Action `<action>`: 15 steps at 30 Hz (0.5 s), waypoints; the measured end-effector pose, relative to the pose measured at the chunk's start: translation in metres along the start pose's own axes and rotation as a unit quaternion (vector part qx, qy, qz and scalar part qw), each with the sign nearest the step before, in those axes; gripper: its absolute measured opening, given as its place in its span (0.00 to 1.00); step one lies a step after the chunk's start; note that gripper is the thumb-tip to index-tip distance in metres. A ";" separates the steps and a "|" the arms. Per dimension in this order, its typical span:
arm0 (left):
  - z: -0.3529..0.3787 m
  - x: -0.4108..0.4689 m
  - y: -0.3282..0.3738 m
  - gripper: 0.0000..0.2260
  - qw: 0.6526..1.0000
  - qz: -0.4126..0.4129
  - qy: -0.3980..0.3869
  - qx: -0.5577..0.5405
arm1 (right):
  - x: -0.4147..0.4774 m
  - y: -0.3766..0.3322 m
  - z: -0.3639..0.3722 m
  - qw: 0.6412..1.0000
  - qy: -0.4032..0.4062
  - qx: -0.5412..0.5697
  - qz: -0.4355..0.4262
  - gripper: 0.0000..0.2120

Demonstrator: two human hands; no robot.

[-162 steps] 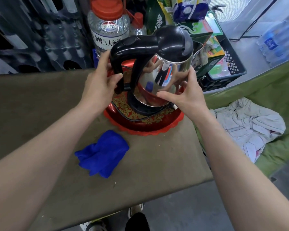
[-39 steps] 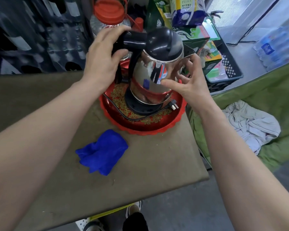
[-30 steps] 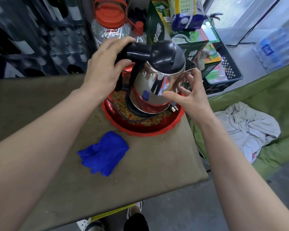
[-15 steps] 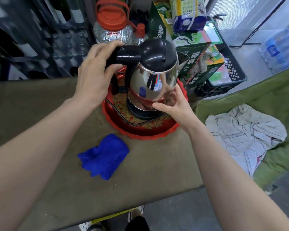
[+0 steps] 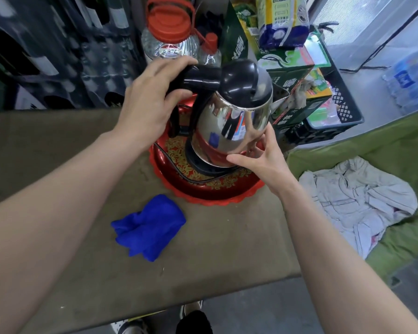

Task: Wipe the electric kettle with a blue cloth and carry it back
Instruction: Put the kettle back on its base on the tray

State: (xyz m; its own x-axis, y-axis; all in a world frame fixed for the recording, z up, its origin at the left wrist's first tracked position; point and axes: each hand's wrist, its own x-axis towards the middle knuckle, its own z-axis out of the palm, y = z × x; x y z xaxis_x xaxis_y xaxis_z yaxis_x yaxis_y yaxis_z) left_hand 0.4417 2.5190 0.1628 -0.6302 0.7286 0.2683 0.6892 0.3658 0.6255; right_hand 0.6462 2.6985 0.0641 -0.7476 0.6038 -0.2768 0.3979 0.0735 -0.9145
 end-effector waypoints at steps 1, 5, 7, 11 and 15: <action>-0.001 -0.003 0.001 0.20 1.000 -0.001 -0.002 -0.002 | -0.005 0.001 0.002 1.000 0.001 0.002 0.002 0.64; -0.004 -0.018 0.002 0.20 1.000 0.003 -0.003 -0.013 | -0.020 0.008 0.009 1.000 0.010 0.011 0.011 0.65; -0.007 -0.025 -0.002 0.21 1.000 0.001 0.001 -0.019 | -0.023 0.007 0.012 1.000 0.004 0.008 -0.003 0.62; -0.011 -0.030 -0.012 0.20 1.000 -0.022 0.018 -0.004 | -0.010 -0.005 0.018 0.999 -0.026 -0.014 -0.039 0.62; -0.009 -0.015 -0.018 0.20 0.998 -0.048 0.038 0.007 | 0.021 -0.011 0.014 0.998 -0.042 -0.024 -0.033 0.62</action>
State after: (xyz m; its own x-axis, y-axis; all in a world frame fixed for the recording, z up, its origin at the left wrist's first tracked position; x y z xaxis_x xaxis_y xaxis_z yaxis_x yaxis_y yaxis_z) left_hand 0.4358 2.4963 0.1541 -0.7187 0.6435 0.2633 0.6291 0.4406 0.6404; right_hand 0.6191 2.6989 0.0641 -0.8138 0.5283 -0.2421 0.3703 0.1504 -0.9167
